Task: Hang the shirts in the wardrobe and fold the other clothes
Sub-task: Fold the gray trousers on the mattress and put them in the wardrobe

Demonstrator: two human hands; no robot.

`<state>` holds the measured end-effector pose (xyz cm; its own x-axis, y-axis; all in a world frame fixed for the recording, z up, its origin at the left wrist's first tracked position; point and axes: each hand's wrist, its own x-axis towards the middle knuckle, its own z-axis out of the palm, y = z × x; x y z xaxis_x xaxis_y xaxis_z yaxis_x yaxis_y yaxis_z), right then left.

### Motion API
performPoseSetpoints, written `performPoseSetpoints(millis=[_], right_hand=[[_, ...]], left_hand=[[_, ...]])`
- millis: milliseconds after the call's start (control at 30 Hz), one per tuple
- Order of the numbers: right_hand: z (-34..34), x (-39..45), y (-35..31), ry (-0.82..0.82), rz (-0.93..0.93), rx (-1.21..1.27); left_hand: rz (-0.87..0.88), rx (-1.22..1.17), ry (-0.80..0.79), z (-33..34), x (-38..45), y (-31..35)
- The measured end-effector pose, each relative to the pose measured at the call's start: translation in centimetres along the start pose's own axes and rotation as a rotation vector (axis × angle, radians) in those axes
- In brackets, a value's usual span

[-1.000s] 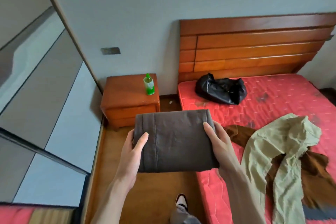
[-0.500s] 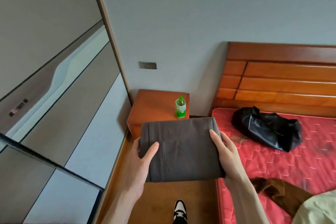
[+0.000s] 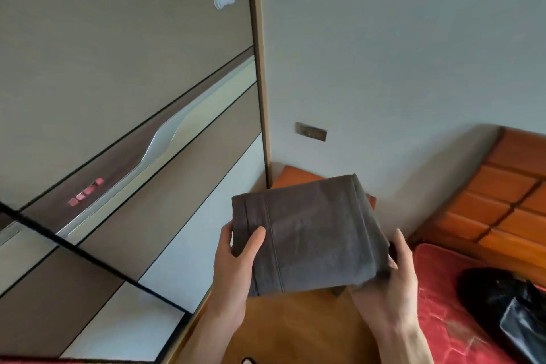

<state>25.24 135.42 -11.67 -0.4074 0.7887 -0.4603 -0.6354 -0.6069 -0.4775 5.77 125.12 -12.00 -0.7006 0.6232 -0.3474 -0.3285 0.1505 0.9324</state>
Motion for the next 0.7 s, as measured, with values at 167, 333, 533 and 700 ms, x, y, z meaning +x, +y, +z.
performPoseSetpoints(millis=[167,333,533,700], right_hand=[[3.6,5.5,1.8,-0.033,-0.021,-0.208],[6.6,11.7,1.7,0.035,-0.054,-0.607],[12.0,17.8,0.0,-0.106,-0.046,-0.785],[14.5,22.3,-0.4,-0.058,0.004,-0.792]], left_hand=[[0.026,0.005,0.053,-1.1,5.5,1.5],[0.068,0.01,0.013,-1.2,12.4,4.7],[0.123,0.064,-0.09,-1.4,20.7,9.0],[0.111,0.096,-0.165,-0.3,25.6,10.3]])
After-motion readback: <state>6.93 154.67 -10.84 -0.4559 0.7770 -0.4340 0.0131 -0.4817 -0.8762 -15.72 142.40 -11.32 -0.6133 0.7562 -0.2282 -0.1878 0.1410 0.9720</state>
